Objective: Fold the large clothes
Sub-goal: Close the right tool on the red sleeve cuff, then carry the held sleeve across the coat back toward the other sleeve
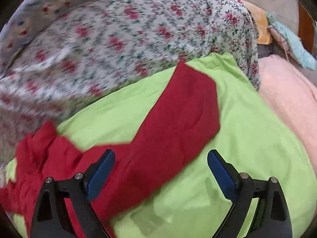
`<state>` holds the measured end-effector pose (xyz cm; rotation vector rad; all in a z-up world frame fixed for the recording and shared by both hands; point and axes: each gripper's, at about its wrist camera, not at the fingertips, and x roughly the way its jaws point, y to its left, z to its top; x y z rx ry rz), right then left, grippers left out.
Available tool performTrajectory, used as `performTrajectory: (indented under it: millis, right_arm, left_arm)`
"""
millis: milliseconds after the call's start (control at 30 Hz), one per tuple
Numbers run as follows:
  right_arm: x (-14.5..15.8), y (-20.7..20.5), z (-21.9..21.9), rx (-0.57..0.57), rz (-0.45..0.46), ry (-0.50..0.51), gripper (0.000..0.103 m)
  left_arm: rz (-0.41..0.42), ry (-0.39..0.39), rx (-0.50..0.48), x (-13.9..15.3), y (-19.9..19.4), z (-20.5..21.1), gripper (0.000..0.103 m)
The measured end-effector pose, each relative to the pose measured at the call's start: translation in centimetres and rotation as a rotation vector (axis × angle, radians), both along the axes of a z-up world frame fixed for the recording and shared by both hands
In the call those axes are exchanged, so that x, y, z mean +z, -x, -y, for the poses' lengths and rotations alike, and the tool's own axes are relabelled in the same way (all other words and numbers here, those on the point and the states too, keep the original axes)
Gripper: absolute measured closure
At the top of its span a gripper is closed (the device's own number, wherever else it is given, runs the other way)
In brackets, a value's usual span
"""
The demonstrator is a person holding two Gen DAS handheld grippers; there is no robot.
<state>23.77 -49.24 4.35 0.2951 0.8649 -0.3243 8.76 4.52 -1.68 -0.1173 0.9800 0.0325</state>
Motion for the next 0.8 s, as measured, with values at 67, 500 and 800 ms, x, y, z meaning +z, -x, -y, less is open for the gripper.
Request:
performTrajectory:
  millis: [67, 500, 800]
  right_arm:
    - [-1.0, -2.0, 1.3, -0.035, -0.022, 0.031, 0.01]
    - [-3.8, -5.7, 1.7, 0.007, -0.016, -0.04, 0.094]
    - [-0.4, -0.3, -7.3, 0.327, 0.129, -0.122, 0.095]
  left_arm:
    - [-0.024, 0.028, 0.003, -0.6, -0.2, 0.0, 0.0]
    - [-0.032, -0.008, -0.007, -1.6, 0.2, -0.1, 0.0]
    - [-0.032, 0.028, -0.015, -1.6, 1.0, 0.0, 0.0]
